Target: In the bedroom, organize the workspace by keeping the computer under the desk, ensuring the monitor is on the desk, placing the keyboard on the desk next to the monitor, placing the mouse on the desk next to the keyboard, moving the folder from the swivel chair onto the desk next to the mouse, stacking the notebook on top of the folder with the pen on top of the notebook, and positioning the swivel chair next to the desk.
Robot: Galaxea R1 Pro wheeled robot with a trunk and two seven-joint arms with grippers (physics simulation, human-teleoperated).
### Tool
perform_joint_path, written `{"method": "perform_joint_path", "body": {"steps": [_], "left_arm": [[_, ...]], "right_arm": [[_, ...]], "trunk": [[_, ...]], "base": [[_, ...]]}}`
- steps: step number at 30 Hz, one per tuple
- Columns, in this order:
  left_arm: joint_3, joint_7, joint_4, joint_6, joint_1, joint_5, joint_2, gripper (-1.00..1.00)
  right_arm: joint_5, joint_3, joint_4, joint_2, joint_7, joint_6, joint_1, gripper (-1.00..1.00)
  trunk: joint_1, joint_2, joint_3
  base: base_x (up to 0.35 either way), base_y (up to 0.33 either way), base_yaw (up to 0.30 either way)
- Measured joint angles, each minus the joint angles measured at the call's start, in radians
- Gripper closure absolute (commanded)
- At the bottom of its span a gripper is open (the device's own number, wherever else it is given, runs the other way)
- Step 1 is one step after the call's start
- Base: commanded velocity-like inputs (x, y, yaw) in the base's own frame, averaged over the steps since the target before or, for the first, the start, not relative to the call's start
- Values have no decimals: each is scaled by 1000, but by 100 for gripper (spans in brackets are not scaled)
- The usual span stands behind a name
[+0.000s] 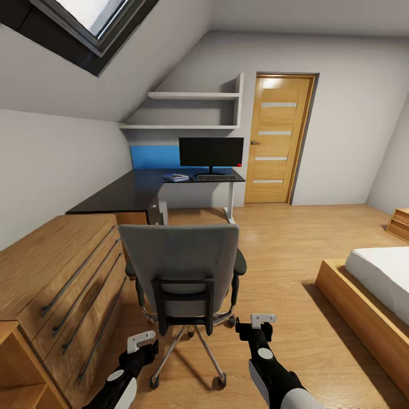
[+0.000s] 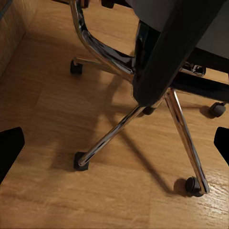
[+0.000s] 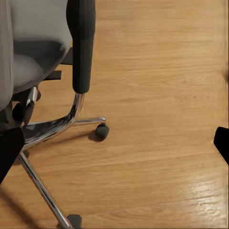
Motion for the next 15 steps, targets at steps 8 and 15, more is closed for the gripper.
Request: {"method": "perform_joint_path", "body": {"steps": [8, 15], "left_arm": [[0, 0, 0, 0, 0, 0, 0, -100], [0, 0, 0, 0, 0, 1, 0, -100]], "right_arm": [[1, 0, 0, 0, -21, -5, 0, -100], [0, -1, 3, 0, -22, -13, 0, -100]], "trunk": [[0, 0, 0], [0, 0, 0]], "base": [[-63, 214, 0], [-10, 38, 0]]}}
